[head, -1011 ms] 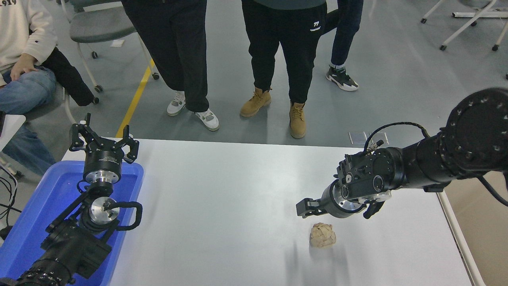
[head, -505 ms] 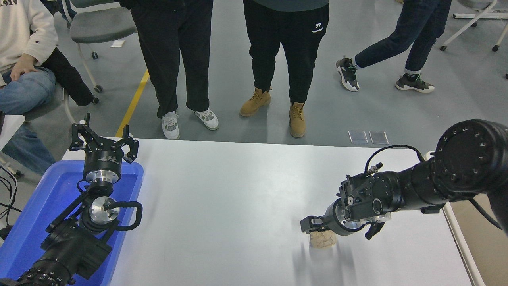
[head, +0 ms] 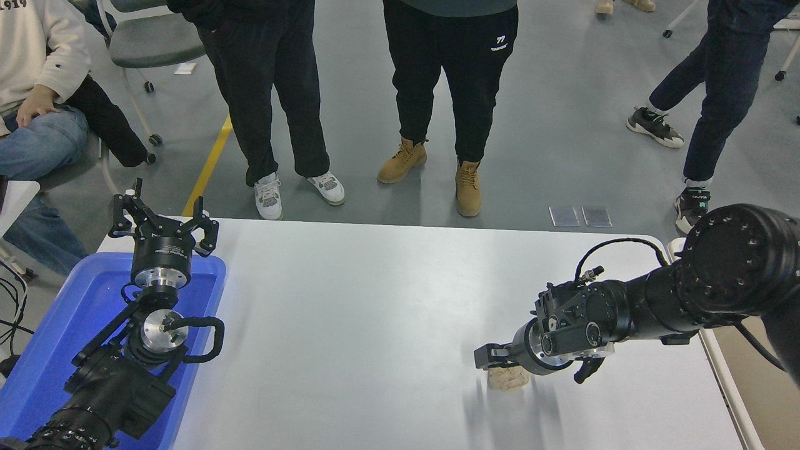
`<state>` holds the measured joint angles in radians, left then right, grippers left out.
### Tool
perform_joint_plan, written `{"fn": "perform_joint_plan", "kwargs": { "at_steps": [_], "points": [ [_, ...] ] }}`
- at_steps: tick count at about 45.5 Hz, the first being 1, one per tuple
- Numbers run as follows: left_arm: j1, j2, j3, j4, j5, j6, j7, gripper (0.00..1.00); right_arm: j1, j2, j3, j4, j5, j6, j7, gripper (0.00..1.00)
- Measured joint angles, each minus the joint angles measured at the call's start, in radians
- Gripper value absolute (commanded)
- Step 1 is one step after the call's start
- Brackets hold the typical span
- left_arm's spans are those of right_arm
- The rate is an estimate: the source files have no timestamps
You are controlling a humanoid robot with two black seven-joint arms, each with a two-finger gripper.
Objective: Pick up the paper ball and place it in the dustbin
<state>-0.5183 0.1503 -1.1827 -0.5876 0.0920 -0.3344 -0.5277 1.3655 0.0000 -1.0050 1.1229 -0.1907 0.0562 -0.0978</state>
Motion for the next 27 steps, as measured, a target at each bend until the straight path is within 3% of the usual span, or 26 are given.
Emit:
{"fn": "perform_joint_plan", "kwargs": {
  "at_steps": [3, 8, 10, 11, 12, 27],
  "points": [
    [0.000, 0.000, 0.000, 0.000, 0.000, 0.000, 0.000, 0.99, -0.004, 0.000, 0.003, 0.000, 0.000, 0.000, 0.000, 0.51],
    [0.000, 0.000, 0.000, 0.000, 0.000, 0.000, 0.000, 0.99, -0.007, 0.000, 0.008, -0.001, -0.002, -0.001, 0.000, 0.37],
    [0.000, 0.000, 0.000, 0.000, 0.000, 0.000, 0.000, 0.99, -0.007, 0.000, 0.008, -0.001, -0.005, -0.002, 0.000, 0.20],
    [0.000, 0.000, 0.000, 0.000, 0.000, 0.000, 0.000, 0.99, -0.008, 0.000, 0.009, -0.001, -0.006, -0.002, 0.000, 0.03],
    [0.000, 0.000, 0.000, 0.000, 0.000, 0.000, 0.000, 0.99, -0.008, 0.000, 0.009, -0.001, -0.008, -0.003, 0.000, 0.00],
    [0.000, 0.000, 0.000, 0.000, 0.000, 0.000, 0.000, 0.99, -0.007, 0.000, 0.010, 0.004, -0.018, -0.009, -0.001, 0.00]
  ]
}}
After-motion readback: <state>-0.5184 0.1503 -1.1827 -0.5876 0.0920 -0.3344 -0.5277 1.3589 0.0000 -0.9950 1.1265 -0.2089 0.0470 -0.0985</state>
